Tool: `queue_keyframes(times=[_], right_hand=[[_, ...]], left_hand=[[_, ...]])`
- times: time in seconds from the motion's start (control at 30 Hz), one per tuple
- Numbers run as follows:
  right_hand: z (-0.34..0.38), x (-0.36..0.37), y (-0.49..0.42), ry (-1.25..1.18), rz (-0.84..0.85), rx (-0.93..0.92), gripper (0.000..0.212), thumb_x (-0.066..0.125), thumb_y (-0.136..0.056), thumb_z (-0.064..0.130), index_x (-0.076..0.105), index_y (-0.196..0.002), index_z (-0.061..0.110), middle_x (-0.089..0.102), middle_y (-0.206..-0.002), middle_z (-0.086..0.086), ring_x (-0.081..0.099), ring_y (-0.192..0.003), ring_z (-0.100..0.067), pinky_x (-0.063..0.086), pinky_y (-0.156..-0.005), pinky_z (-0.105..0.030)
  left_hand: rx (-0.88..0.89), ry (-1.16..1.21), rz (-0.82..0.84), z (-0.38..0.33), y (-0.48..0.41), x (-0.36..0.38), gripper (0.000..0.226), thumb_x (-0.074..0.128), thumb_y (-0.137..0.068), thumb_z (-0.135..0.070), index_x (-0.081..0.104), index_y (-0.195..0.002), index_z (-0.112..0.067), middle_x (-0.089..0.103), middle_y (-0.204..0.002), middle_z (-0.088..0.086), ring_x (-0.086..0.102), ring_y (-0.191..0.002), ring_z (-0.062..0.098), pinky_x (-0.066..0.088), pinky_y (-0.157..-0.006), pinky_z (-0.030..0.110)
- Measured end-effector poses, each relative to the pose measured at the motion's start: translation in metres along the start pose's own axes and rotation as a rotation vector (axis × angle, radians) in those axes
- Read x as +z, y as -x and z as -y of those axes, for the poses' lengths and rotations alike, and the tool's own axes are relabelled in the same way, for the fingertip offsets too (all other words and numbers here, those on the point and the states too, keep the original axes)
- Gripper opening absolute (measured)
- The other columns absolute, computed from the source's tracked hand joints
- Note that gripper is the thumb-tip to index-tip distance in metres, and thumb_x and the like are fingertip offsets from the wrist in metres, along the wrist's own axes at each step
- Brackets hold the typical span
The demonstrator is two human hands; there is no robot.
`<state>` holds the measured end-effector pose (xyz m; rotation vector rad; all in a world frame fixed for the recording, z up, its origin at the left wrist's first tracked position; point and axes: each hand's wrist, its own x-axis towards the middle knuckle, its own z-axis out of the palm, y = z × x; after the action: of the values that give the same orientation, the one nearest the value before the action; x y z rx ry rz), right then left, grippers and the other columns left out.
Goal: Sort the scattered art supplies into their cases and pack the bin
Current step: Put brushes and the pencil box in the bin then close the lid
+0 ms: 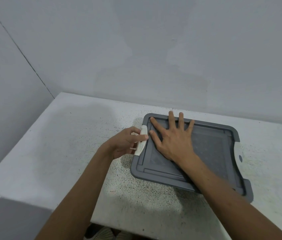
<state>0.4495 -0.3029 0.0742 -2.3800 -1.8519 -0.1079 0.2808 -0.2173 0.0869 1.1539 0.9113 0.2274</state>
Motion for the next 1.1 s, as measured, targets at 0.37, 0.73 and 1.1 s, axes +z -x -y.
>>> queue_keyframes(times=[0.37, 0.73, 1.1], right_hand=[[0.001, -0.004, -0.001, 0.0, 0.038, -0.009, 0.058, 0.017, -0.096, 0.066, 0.017, -0.151, 0.047, 0.014, -0.162, -0.017, 0.007, -0.147, -0.047, 0.0, -0.11, -0.074], [-0.04, -0.014, 0.022, -0.163, 0.077, -0.062, 0.079, 0.016, -0.09, 0.071, 0.019, -0.156, 0.029, 0.006, -0.165, -0.003, -0.001, -0.152, -0.025, -0.002, -0.12, -0.047], [-0.112, -0.034, 0.083, 0.007, 0.133, 0.146, 0.082, 0.001, -0.085, 0.077, 0.009, -0.156, 0.038, 0.006, -0.165, -0.001, 0.006, -0.151, -0.028, 0.003, -0.122, -0.044]], left_hand=[[0.098, -0.163, -0.176, -0.004, 0.012, 0.011, 0.042, 0.071, -0.089, -0.023, 0.053, -0.126, -0.013, 0.062, -0.111, 0.008, 0.066, -0.094, 0.019, 0.058, -0.068, 0.033], [0.537, -1.371, -0.389, 0.021, 0.006, 0.045, 0.07, 0.009, -0.094, -0.054, 0.022, -0.156, -0.022, 0.002, -0.165, 0.008, -0.002, -0.151, 0.028, 0.01, -0.12, 0.045], [0.488, -1.537, -0.318, 0.02, 0.003, 0.047, 0.095, 0.001, -0.081, -0.081, 0.002, -0.158, -0.025, -0.009, -0.164, 0.006, -0.017, -0.15, 0.025, -0.007, -0.119, 0.04]])
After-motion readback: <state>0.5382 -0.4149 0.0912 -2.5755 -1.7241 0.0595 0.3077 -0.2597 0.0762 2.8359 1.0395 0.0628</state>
